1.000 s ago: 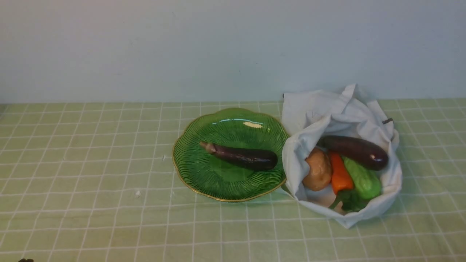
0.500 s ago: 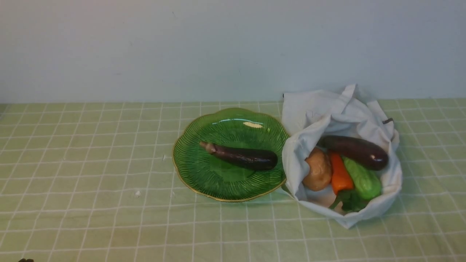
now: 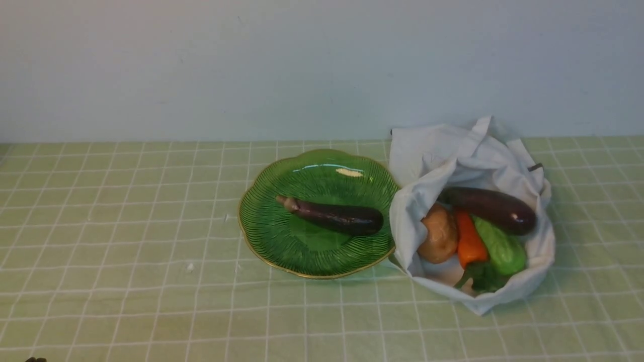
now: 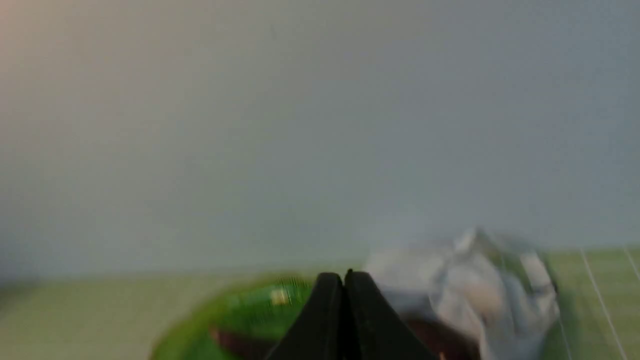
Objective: Take vegetables from bag on green coffee tablecloth place on plate.
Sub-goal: 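Reach into the white cloth bag and grasp a vegetable inside with the right gripper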
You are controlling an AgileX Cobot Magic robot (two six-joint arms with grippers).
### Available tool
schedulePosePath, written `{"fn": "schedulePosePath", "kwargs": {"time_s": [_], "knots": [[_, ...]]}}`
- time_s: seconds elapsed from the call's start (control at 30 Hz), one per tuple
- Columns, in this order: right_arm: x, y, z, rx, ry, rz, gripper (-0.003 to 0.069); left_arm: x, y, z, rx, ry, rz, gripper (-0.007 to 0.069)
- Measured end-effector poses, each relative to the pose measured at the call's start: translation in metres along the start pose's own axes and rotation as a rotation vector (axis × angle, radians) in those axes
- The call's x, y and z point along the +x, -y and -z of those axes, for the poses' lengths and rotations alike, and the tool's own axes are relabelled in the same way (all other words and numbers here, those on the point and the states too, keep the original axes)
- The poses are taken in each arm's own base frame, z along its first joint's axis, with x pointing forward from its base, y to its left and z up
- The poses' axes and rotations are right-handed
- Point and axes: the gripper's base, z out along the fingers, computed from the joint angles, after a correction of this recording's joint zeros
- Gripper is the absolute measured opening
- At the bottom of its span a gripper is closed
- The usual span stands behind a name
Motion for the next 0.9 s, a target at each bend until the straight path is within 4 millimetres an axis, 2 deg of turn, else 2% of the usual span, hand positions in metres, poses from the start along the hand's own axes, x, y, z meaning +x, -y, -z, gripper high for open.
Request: {"fn": "schedulePosePath", "kwargs": {"time_s": [0.03, 0.07, 0.23, 0.33, 0.37, 0.47, 0.5, 0.57, 0.6, 0.67, 0.73, 0.77, 0.8, 0.83, 0.87, 0.9], "knots": [[0.000, 0.000, 0.000, 0.000, 0.000, 0.001, -0.0015, 0.000, 0.000, 0.000, 0.000, 0.000, 0.000, -0.0008], [0.001, 0.006, -0.028, 0.024, -0.225, 0.036, -0.0015, 0.000, 0.000, 0.000, 0.000, 0.000, 0.000, -0.0008], [0.016, 0.028, -0.107, 0.077, -0.605, 0.039, -0.0015, 0.000, 0.000, 0.000, 0.000, 0.000, 0.000, -0.0008], [0.021, 0.036, -0.146, 0.084, -0.720, 0.035, -0.0010, 0.000, 0.000, 0.000, 0.000, 0.000, 0.000, -0.0008], [0.022, 0.036, -0.150, 0.083, -0.731, 0.037, -0.0009, 0.000, 0.000, 0.000, 0.000, 0.000, 0.000, -0.0008], [0.026, 0.034, -0.190, 0.061, -0.802, 0.082, 0.0019, 0.000, 0.000, 0.000, 0.000, 0.000, 0.000, -0.0008], [0.028, 0.033, -0.194, 0.058, -0.815, 0.085, 0.0022, 0.000, 0.000, 0.000, 0.000, 0.000, 0.000, -0.0008], [0.032, 0.028, -0.222, 0.050, -0.854, 0.132, 0.0065, 0.000, 0.000, 0.000, 0.000, 0.000, 0.000, -0.0008], [0.032, 0.028, -0.224, 0.049, -0.857, 0.137, 0.0065, 0.000, 0.000, 0.000, 0.000, 0.000, 0.000, -0.0008], [0.040, 0.025, -0.249, 0.055, -0.896, 0.177, 0.0125, 0.000, 0.000, 0.000, 0.000, 0.000, 0.000, -0.0008], [0.044, 0.026, -0.263, 0.072, -0.915, 0.200, 0.0202, 0.000, 0.000, 0.000, 0.000, 0.000, 0.000, -0.0008], [0.044, 0.027, -0.264, 0.075, -0.916, 0.200, 0.0211, 0.000, 0.000, 0.000, 0.000, 0.000, 0.000, -0.0008], [0.048, 0.029, -0.277, 0.094, -0.930, 0.215, 0.0287, 0.000, 0.000, 0.000, 0.000, 0.000, 0.000, -0.0008], [0.049, 0.030, -0.278, 0.098, -0.931, 0.214, 0.0304, 0.000, 0.000, 0.000, 0.000, 0.000, 0.000, -0.0008], [0.052, 0.032, -0.285, 0.114, -0.935, 0.226, 0.0372, 0.000, 0.000, 0.000, 0.000, 0.000, 0.000, -0.0008], [0.053, 0.034, -0.287, 0.122, -0.936, 0.229, 0.0396, 0.000, 0.000, 0.000, 0.000, 0.000, 0.000, -0.0008]]}}
